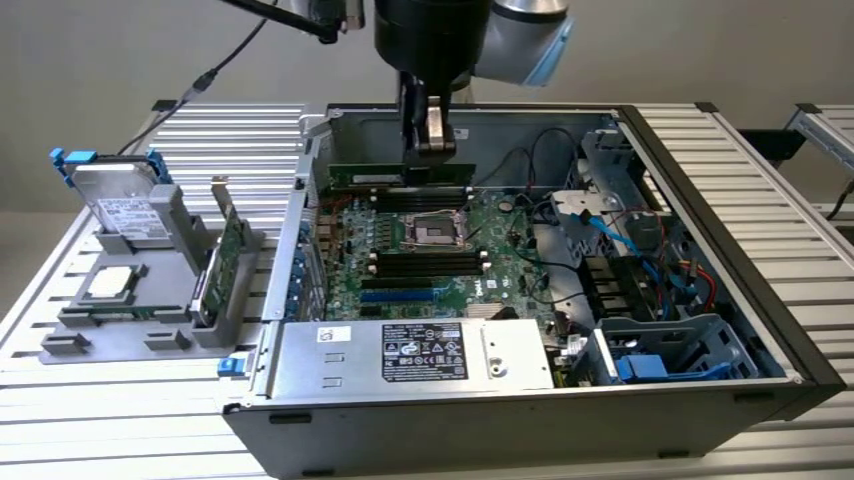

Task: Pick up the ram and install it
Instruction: 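Pick up the ram and move it above insertion slot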

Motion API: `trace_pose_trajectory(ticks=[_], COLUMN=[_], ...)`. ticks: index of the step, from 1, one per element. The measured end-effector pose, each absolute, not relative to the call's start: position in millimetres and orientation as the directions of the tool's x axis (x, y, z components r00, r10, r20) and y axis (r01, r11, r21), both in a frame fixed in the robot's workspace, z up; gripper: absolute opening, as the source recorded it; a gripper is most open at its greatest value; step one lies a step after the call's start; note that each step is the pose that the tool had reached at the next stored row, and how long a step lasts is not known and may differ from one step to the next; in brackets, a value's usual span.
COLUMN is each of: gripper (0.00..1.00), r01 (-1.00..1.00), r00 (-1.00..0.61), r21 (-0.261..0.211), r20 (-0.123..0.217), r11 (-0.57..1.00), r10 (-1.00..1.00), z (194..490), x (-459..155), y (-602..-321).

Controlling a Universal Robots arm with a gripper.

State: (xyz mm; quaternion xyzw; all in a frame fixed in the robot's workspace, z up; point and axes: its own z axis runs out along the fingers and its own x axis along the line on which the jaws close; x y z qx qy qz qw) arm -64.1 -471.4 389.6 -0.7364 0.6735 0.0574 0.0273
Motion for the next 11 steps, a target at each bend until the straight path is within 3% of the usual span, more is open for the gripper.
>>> trace_pose_trajectory(ticks=[11], gripper=[0.14], r01=[-0.995], r00=[0.086], r21=[0.039], r20=[-0.102], r11=[-0.090], r10=[-0.991], z=[380.3], x=[-32.5], y=[-430.7])
